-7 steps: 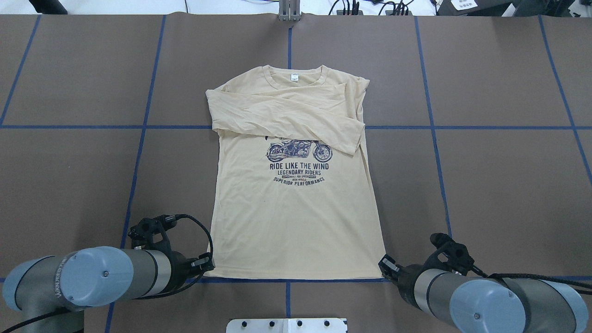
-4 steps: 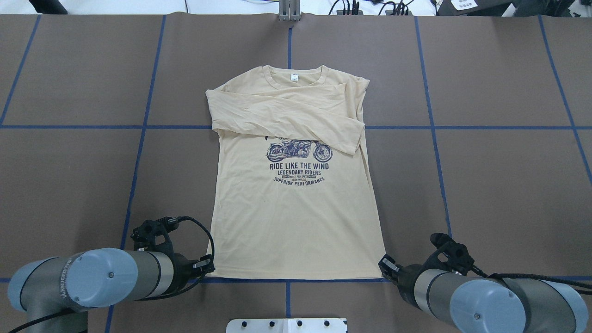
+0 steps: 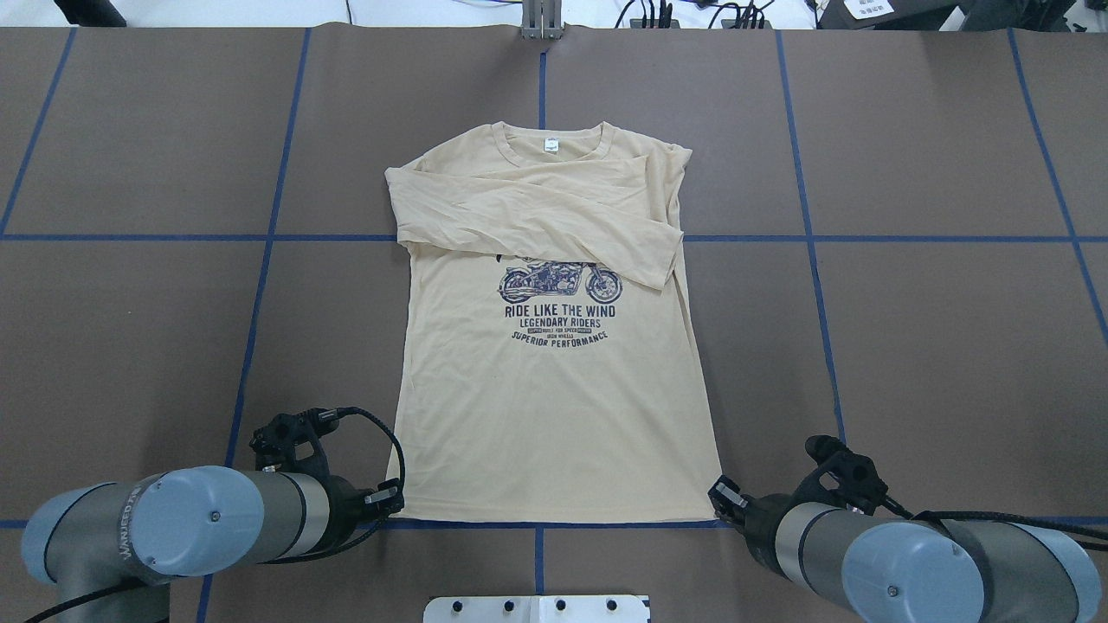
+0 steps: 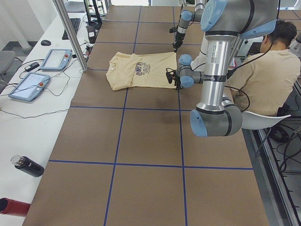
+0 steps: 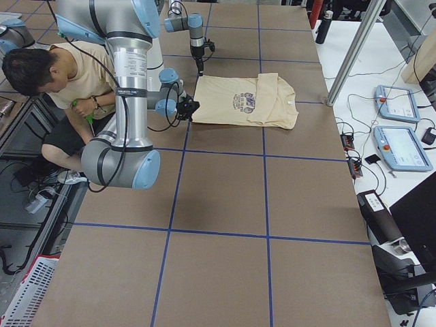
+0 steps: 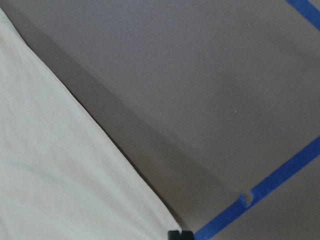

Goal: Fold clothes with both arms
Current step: 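Position both grippers at the hem corners nearest the robot and grasp them, then lift the hem with both grippers and fold it toward the collar, then release the folded hem and raise both grippers away from the shirt, then lower the right gripper to the folded shirt's corner nearest it and grasp it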

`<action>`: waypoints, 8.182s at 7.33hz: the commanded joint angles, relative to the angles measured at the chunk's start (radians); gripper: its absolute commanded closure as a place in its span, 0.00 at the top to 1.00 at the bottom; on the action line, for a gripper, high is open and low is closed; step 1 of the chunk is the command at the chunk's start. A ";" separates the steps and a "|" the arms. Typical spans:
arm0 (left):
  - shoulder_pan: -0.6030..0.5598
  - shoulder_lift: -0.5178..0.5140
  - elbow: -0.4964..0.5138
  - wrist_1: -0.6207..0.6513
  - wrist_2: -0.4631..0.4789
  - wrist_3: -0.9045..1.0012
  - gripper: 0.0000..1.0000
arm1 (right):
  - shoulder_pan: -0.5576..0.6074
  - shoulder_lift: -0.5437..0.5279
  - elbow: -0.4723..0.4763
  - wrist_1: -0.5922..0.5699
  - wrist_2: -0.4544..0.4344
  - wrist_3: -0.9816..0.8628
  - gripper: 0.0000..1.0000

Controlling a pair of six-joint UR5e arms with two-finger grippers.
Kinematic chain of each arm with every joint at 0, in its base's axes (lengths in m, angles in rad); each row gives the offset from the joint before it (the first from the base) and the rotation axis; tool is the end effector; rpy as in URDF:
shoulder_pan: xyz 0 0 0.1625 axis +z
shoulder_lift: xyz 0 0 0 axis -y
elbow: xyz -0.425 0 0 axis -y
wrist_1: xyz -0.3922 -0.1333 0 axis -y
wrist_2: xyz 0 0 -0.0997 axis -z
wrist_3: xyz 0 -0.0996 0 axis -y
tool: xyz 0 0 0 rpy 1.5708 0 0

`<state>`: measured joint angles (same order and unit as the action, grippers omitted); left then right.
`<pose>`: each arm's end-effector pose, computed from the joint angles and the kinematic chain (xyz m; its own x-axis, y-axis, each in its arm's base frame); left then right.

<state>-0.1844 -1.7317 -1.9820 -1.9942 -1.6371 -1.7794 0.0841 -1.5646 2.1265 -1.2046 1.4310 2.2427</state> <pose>0.5032 -0.2227 0.3401 0.4967 -0.3028 -0.8134 0.2363 0.9489 -0.2090 -0.4592 -0.1864 0.3578 0.3465 0.6478 0.6785 -0.5239 0.7336 -0.4329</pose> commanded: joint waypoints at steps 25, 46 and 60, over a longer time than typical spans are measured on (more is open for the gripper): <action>-0.339 -0.070 -0.157 0.097 -0.197 0.173 0.00 | 0.452 0.284 0.028 -0.399 0.377 -0.214 0.00; -0.584 -0.440 0.663 -0.314 -0.135 0.330 0.35 | 0.715 0.782 -0.909 -0.144 0.417 -0.606 1.00; -0.583 -0.480 0.658 -0.298 -0.127 0.298 0.35 | 0.370 0.193 -0.339 0.257 0.198 0.000 0.82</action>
<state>-0.7670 -2.2137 -1.3238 -2.2913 -1.7655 -1.4818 0.4658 -1.3632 1.7750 -0.9482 1.6298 2.2408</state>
